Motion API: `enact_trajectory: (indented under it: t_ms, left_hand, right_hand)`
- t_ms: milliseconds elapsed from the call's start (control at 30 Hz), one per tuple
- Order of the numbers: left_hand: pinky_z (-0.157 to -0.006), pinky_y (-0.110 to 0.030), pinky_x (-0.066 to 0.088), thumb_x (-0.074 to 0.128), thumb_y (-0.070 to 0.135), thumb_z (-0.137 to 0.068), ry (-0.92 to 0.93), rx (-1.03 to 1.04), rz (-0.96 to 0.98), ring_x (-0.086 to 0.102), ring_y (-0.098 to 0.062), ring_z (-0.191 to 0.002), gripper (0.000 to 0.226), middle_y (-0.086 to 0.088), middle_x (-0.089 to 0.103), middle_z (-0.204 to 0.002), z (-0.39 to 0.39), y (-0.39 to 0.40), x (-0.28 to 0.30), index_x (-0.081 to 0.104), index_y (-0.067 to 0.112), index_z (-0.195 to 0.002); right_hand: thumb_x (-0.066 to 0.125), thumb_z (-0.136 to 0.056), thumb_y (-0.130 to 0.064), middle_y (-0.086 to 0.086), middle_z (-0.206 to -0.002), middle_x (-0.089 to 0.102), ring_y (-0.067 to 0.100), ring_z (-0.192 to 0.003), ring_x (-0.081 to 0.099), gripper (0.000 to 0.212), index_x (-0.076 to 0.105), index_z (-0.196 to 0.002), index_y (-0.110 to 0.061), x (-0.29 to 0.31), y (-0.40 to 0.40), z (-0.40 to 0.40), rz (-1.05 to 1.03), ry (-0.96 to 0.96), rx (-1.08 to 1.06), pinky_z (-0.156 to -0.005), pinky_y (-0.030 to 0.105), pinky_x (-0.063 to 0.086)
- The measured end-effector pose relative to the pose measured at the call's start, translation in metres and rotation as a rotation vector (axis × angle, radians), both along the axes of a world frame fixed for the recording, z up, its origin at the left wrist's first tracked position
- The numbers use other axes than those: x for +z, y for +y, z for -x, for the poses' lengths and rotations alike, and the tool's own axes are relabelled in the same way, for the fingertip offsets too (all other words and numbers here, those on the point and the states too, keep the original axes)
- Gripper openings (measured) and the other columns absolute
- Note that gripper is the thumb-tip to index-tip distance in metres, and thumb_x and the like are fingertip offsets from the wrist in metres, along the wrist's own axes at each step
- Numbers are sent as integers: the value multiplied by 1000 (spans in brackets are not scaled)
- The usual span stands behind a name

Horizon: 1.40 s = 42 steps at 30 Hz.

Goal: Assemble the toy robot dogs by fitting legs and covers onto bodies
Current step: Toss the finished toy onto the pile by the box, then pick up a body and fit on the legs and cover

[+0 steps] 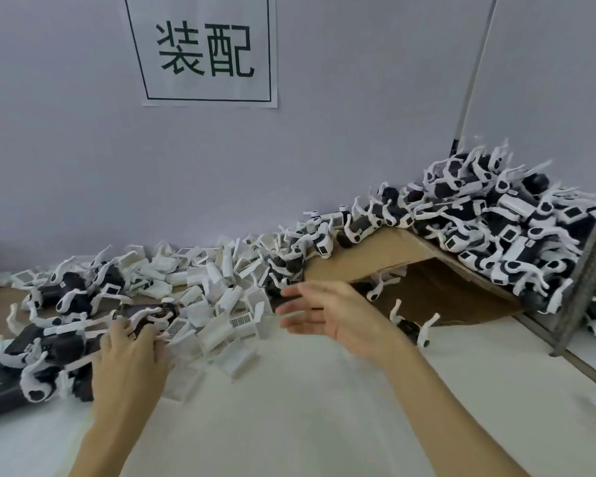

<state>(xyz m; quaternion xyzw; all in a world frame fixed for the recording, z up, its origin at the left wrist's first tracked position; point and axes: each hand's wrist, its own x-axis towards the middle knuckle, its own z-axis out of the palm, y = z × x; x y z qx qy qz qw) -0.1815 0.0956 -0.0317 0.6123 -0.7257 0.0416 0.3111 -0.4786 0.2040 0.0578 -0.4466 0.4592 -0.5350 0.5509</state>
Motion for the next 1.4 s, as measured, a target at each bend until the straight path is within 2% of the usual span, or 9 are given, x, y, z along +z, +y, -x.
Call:
enact_trajectory:
  t_ms: [167, 400, 567, 700, 867, 1067, 1167, 1233, 1400]
  left_hand:
    - [-74, -63, 50, 63, 2, -103, 127, 3, 81, 51, -56, -110, 15, -31, 54, -123, -2, 1, 2, 72, -9, -98]
    - [-95, -62, 40, 72, 2, -98, 91, -16, 305, 60, -50, -110, 5, -20, 72, -116, 10, 5, 5, 77, 1, -98]
    - [-89, -33, 40, 61, -1, -102, 337, -256, 309, 68, -32, -96, 15, 0, 75, -98, 23, 23, 12, 75, 5, -104]
    - [-95, -31, 53, 50, 7, -105, 572, -591, 237, 68, -10, -113, 26, 11, 73, -115, 43, 42, 22, 74, 13, -110]
    - [-114, -23, 41, 53, 7, -109, 600, -826, 107, 52, -22, -143, 31, 5, 61, -143, 64, 63, 27, 77, 22, -120]
    - [-97, -19, 50, 51, 22, -111, 815, -756, -11, 68, -14, -121, 28, 13, 76, -121, 71, 76, 28, 79, 21, -115]
    - [-94, -39, 60, 48, 33, -113, 1135, -627, -93, 74, -20, -112, 35, 1, 79, -116, 72, 74, 33, 79, 17, -110]
    - [-101, -45, 58, 47, 32, -114, 1254, -555, -62, 74, -22, -113, 35, -2, 80, -113, 68, 69, 35, 77, 14, -109]
    - [-104, -46, 56, 45, 30, -115, 1382, -711, -195, 70, -31, -123, 39, -11, 78, -120, 56, 59, 39, 80, 16, -106]
  right_hand:
    - [50, -111, -13, 17, -101, 75, 30, -92, 73, 27, 69, -121, 4, -59, 12, -51, -54, 54, -1, -85, 36, 60]
    - [46, -110, -8, 14, -88, 74, 26, -80, 73, 28, 73, -108, 0, -76, 12, -72, -77, 57, -83, -77, 34, 61]
    - [47, -111, -10, 16, -89, 75, 27, -78, 72, 26, 72, -112, -1, -78, 10, -78, -50, 40, -85, -73, 33, 60]
    - [46, -112, -30, 24, -101, 74, 35, -84, 74, 32, 67, -123, -8, -77, 6, -84, -64, -111, -127, -71, 39, 62]
    - [55, -97, -61, 25, -124, 71, 42, -112, 71, 62, 66, -135, -13, -73, 5, -78, -146, -454, -65, -94, 54, 57]
    - [64, -101, -20, 16, -131, 68, 32, -113, 71, 59, 44, -157, -22, -75, 1, -64, 14, -606, -199, -91, 38, 57]
    - [63, -104, -6, 1, -146, 62, 11, -136, 58, 68, 40, -155, -45, -79, 1, -65, 203, -151, -304, -110, 31, 50]
    - [60, -105, -6, -16, -152, 55, -7, -139, 48, 57, 50, -151, -38, -85, 1, -65, 305, 250, -343, -117, 27, 44]
    - [60, -105, -11, 0, -124, 69, 10, -107, 71, 33, 76, -123, -34, -87, 1, -73, 251, 335, -471, -94, 31, 60]
